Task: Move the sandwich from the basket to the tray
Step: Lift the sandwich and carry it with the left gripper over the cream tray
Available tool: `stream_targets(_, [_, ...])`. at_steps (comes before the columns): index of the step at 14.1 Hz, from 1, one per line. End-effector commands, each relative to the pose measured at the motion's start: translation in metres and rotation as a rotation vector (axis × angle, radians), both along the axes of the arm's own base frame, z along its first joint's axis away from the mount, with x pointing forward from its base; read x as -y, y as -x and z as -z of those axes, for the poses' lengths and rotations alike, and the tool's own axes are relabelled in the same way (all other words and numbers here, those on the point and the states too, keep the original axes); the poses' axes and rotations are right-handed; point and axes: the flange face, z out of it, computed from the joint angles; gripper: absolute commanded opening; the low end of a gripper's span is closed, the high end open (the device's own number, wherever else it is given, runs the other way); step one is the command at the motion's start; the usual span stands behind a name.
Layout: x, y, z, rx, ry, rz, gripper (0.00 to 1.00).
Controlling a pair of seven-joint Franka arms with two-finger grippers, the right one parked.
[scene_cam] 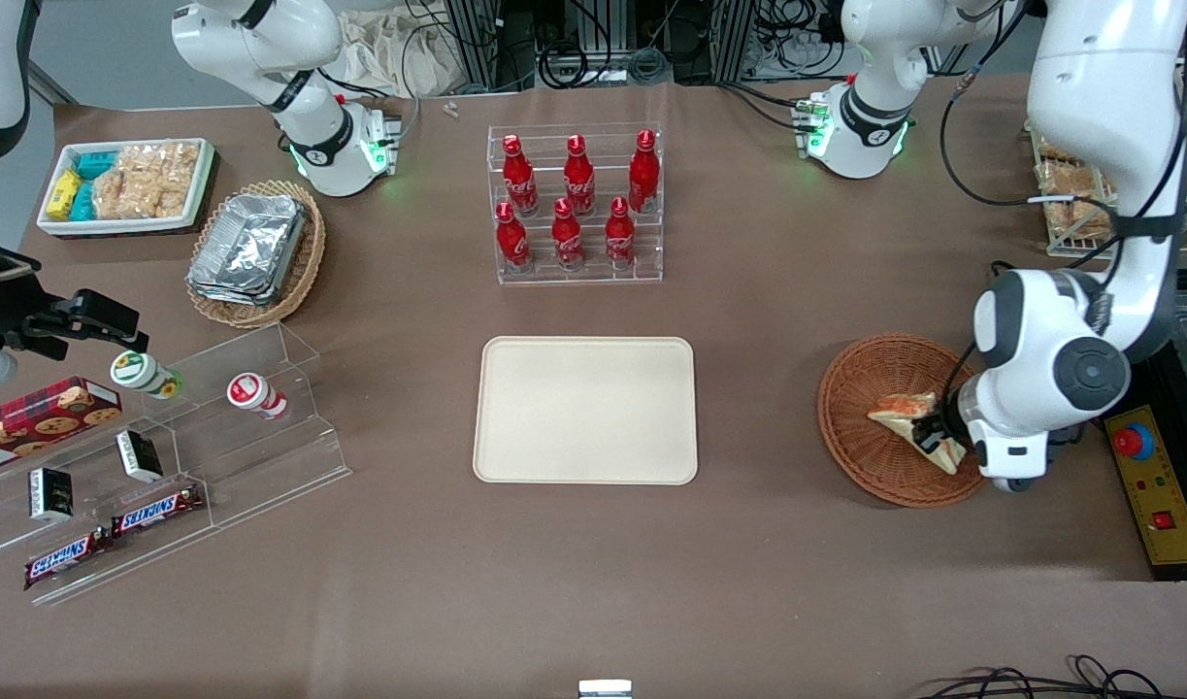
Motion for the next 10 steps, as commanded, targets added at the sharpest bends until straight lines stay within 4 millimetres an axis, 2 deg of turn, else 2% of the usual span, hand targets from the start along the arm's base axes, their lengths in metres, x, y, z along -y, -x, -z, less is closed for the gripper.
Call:
stream_targets(1, [0.018,-0.012,-0.074,-0.046,-0.007,0.064,0.0])
stream_targets(4, [0.049,-0.011,-0.145,-0.106,0.018,0.173,0.0])
stream_targets(5, [0.067,-0.009,-0.157,-0.104,0.034,0.201,0.0])
stream_targets(6, [0.091,-0.003,-0.162,-0.102,0.047,0.229,0.0])
stream_targets(8, [0.158,0.017,-0.164,-0.117,0.083,0.326,0.0])
stream_targets(10, [0.211,0.034,-0.152,-0.129,0.114,0.398,0.0])
